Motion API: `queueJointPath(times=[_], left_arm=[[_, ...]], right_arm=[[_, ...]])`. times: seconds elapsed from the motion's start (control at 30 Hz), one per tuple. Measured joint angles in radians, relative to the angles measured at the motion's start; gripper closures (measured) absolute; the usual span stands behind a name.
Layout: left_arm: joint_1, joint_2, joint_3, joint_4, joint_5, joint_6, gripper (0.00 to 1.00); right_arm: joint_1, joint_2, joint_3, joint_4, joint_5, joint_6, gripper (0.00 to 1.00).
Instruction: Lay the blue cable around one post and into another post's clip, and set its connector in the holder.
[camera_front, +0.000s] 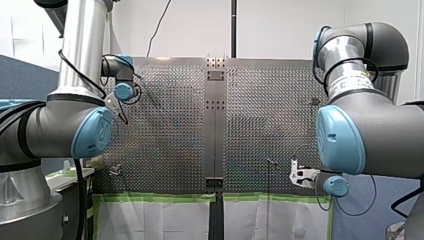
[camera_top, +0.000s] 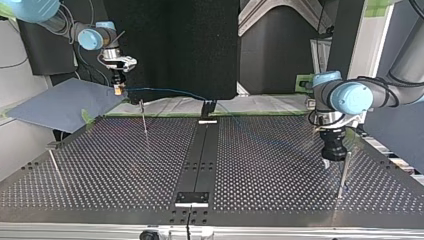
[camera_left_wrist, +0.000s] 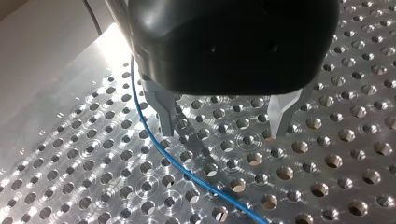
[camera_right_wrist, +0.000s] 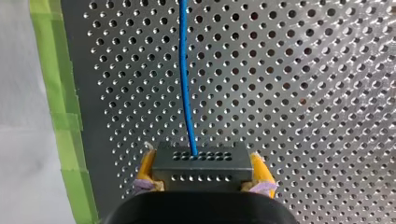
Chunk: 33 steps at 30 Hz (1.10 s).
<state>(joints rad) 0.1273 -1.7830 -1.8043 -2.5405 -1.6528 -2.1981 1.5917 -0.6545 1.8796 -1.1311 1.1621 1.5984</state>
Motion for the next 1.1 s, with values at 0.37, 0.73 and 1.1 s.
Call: queueJointPath(times=[0.37,0.73,1.1], left_arm=[[-0.001,0.000,0.000,-0.004,-0.004,-0.002,0.00],[-0.002,0.001,0.000,-0.053,-0.043,-0.032,0.00],[0.015,0.069,-0.063,-0.146,-0.111,0.037,0.00]], right_arm=[[-0.020,0.000,-0.009,-0.013,-0.093,0.033,1.00],[-0.022,0.001,-0.013,0.013,-0.175,0.026,1.00],[-0.019,0.002,-0.013,0.019,-0.228,0.028,1.00]])
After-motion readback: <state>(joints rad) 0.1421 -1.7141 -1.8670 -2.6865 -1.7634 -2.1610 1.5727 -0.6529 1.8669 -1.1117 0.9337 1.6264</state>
